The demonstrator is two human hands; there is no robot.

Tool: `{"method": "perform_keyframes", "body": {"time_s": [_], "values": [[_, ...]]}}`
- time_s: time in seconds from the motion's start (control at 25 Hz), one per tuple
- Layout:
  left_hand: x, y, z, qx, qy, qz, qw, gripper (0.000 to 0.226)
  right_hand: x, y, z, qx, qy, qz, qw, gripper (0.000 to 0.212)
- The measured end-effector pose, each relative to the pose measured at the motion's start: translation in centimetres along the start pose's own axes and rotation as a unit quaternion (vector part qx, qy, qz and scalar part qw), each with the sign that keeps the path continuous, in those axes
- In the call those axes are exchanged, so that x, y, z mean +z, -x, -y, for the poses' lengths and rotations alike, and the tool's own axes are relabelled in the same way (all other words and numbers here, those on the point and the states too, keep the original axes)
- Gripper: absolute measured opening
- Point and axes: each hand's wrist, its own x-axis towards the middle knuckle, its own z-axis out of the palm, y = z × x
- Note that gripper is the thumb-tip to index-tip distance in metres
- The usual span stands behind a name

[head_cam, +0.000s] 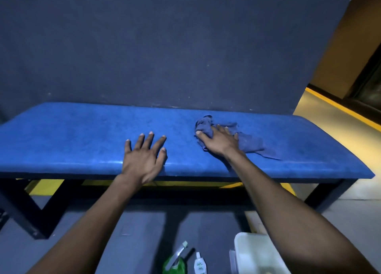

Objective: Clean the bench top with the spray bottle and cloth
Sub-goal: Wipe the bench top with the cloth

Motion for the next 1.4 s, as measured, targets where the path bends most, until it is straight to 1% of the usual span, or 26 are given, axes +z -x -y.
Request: {"method": "perform_keyframes", "body": {"time_s": [0.08, 0.2, 0.32, 0.44, 0.48, 0.52, 0.6, 0.64, 0.68, 0.72, 0.76, 0.8, 0.84, 0.88, 0.92, 1.0, 1.04, 1.12, 1.2, 1.32, 1.4], "values": [[0.1, 0.0, 0.1, -0.008, 0.011, -0.018, 1.000, 0.080, 1.2, -1.4, 3.4, -0.041, -0.017, 0.010, 0.999, 0.081], [0.5, -0.3, 0.1, -0.016, 0.004, -0.032, 0.999, 0.081, 2.0, 0.2, 5.5, -0.128, -0.022, -0.008, 0.991, 0.057], [0.6, -0.1, 0.0, -0.021, 0.002, -0.045, 0.999, 0.080, 1.8, 4.5, 3.0, -0.195, -0.041, -0.014, 0.980, 0.045], [0.5, 0.0, -0.1, -0.028, -0.002, -0.048, 0.998, 0.078, 0.2, 8.4, -2.3, -0.231, -0.086, -0.064, 0.967, 0.026], [0.5, 0.0, -0.1, -0.029, -0.003, -0.044, 0.999, 0.078, -0.3, 8.9, -4.7, -0.221, -0.093, -0.074, 0.968, 0.026], [0.5, 0.1, -0.2, -0.029, -0.002, -0.042, 0.999, 0.077, -0.9, 8.9, -6.8, -0.194, -0.083, -0.078, 0.974, 0.031], [0.4, 0.0, -0.2, -0.029, -0.004, -0.038, 0.999, 0.077, -1.5, 7.0, -10.0, -0.107, -0.041, -0.081, 0.990, 0.053], [0.4, 0.0, -0.2, -0.027, -0.006, -0.038, 0.999, 0.078, -1.5, 5.3, -10.5, -0.067, -0.023, -0.077, 0.995, 0.062], [0.5, -0.1, -0.2, -0.025, -0.010, -0.038, 0.999, 0.078, -1.2, 3.6, -10.0, -0.038, -0.014, -0.064, 0.997, 0.064], [0.6, -0.1, -0.2, -0.023, -0.012, -0.037, 0.999, 0.078, -0.8, 1.6, -8.9, -0.019, -0.019, -0.047, 0.999, 0.059], [0.6, -0.1, -0.1, -0.022, -0.013, -0.035, 0.999, 0.078, -0.2, -0.3, -7.2, -0.017, -0.024, -0.032, 0.999, 0.055], [0.7, -0.2, -0.1, -0.021, -0.014, -0.035, 0.999, 0.078, 0.7, -2.2, -5.0, -0.022, -0.027, -0.021, 0.999, 0.056], [0.8, -0.2, 0.0, -0.019, -0.016, -0.038, 0.999, 0.078, 1.6, -3.2, -2.0, -0.034, -0.028, -0.009, 0.999, 0.062], [0.9, -0.2, 0.1, -0.018, -0.019, -0.042, 0.999, 0.078, 2.6, -3.8, 1.3, -0.059, -0.026, 0.001, 0.998, 0.067], [1.0, -0.2, 0.0, -0.017, -0.023, -0.046, 0.999, 0.078, 3.2, -3.5, 4.6, -0.096, -0.020, 0.011, 0.995, 0.069], [1.1, -0.2, -0.1, -0.018, -0.030, -0.050, 0.998, 0.078, 4.0, -1.3, 9.4, -0.164, -0.023, 0.035, 0.985, 0.061], [1.2, -0.1, -0.1, -0.019, -0.030, -0.054, 0.998, 0.078, 4.3, -0.7, 9.9, -0.180, -0.033, 0.038, 0.982, 0.057], [1.3, -0.1, 0.1, -0.020, -0.023, -0.061, 0.998, 0.077, 3.8, 0.4, 8.3, -0.182, -0.044, 0.023, 0.982, 0.049], [1.3, 0.0, 0.2, -0.020, -0.015, -0.068, 0.997, 0.075, 3.2, 0.5, 4.4, -0.174, -0.038, 0.000, 0.984, 0.046], [1.3, 0.1, 0.1, -0.021, -0.017, -0.070, 0.997, 0.072, 1.4, 0.6, -2.5, -0.135, -0.019, -0.049, 0.989, 0.053], [1.2, 0.1, 0.0, -0.023, -0.018, -0.070, 0.997, 0.072, -0.9, 0.7, -8.0, -0.058, 0.012, -0.071, 0.996, 0.062]]}}
